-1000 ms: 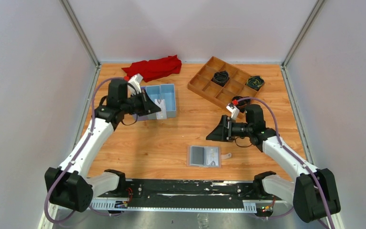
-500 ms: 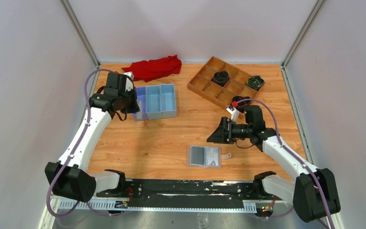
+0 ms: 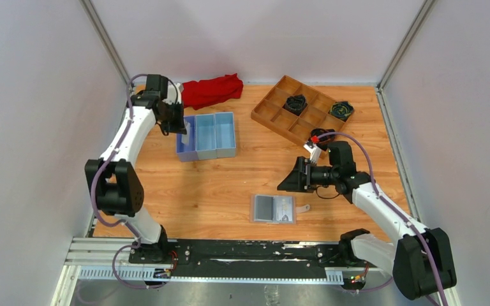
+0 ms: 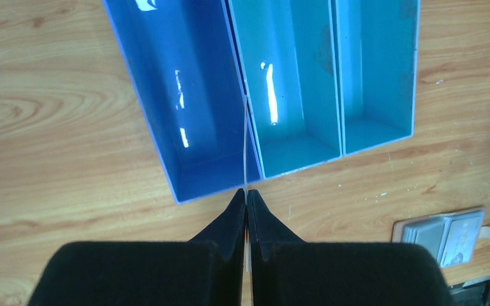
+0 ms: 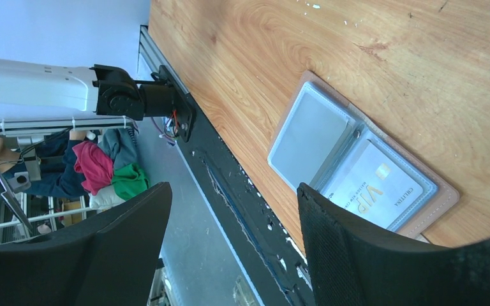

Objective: Take the credit cards out of the card holder
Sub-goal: Place the credit card in the storage box, then remove the credit card from the card holder.

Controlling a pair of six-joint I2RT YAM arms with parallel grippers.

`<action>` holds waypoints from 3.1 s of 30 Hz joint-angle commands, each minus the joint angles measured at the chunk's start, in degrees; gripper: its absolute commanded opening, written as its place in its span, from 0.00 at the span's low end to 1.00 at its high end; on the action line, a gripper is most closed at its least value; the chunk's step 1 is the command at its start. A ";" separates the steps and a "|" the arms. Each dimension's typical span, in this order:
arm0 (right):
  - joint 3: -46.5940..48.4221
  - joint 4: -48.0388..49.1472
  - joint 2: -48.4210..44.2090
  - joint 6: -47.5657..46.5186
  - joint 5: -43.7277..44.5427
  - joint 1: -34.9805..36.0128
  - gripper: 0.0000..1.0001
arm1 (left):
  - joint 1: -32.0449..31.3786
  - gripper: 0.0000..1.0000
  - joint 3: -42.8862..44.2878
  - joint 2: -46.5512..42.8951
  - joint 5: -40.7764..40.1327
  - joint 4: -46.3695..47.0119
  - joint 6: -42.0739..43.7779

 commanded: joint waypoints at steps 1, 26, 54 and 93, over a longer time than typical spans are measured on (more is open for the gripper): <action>-0.61 -1.11 -1.12 -0.27 0.17 -0.60 0.76 | 0.46 0.00 3.34 5.79 2.99 0.16 1.54; -1.48 0.06 -0.62 0.14 1.31 -0.65 0.76 | 1.54 0.00 3.96 22.34 -0.96 10.73 -4.41; -0.35 -6.20 -0.68 -1.41 8.88 -0.60 0.75 | 0.46 0.36 -2.41 -11.21 5.56 9.34 -8.33; -7.99 14.43 14.78 12.54 17.65 13.58 0.34 | -46.59 0.56 -44.14 -12.15 1.86 47.43 -41.95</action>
